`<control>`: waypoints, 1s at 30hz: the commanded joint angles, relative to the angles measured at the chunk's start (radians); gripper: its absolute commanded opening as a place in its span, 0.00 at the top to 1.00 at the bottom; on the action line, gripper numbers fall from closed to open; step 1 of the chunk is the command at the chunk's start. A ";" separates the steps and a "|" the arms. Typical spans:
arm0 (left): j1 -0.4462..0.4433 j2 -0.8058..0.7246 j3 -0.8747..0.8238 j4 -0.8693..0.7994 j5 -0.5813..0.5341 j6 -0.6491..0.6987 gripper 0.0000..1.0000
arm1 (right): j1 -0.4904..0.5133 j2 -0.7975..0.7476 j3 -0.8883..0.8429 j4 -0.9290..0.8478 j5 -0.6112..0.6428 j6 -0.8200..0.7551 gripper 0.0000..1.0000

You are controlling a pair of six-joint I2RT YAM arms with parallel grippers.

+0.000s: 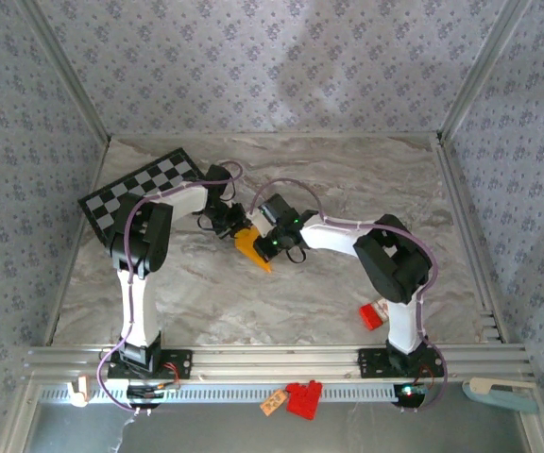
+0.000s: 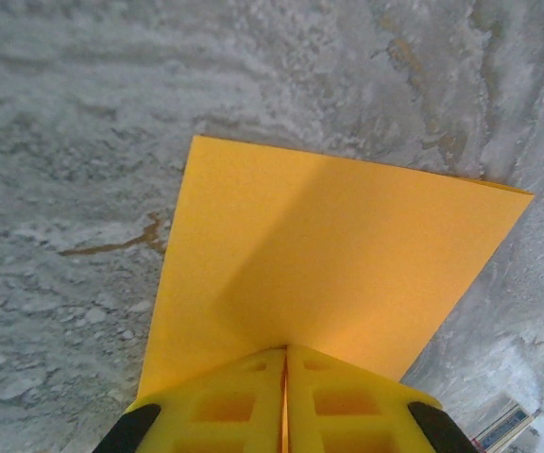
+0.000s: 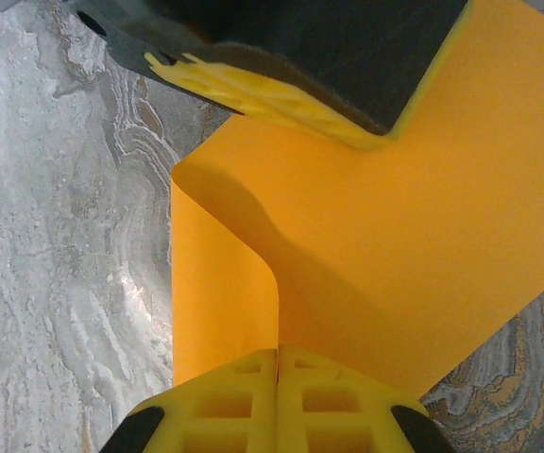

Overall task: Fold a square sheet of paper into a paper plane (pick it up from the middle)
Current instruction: Third fold the triangle at the center of the table.

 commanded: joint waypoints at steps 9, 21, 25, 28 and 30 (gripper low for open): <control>-0.006 0.032 -0.002 -0.025 -0.005 -0.001 0.90 | -0.004 0.030 0.023 -0.032 -0.028 0.034 0.99; 0.014 -0.009 0.001 0.021 0.044 -0.045 0.89 | -0.007 0.046 0.015 -0.031 -0.031 0.039 0.99; 0.028 -0.031 0.001 0.048 0.067 -0.062 0.87 | -0.007 0.049 0.013 -0.029 -0.030 0.039 0.99; 0.038 -0.032 0.006 0.052 0.067 -0.063 0.86 | -0.006 0.048 0.011 -0.028 -0.031 0.039 0.99; 0.043 -0.024 0.007 0.047 0.063 -0.060 0.85 | -0.006 0.048 0.011 -0.028 -0.033 0.040 0.99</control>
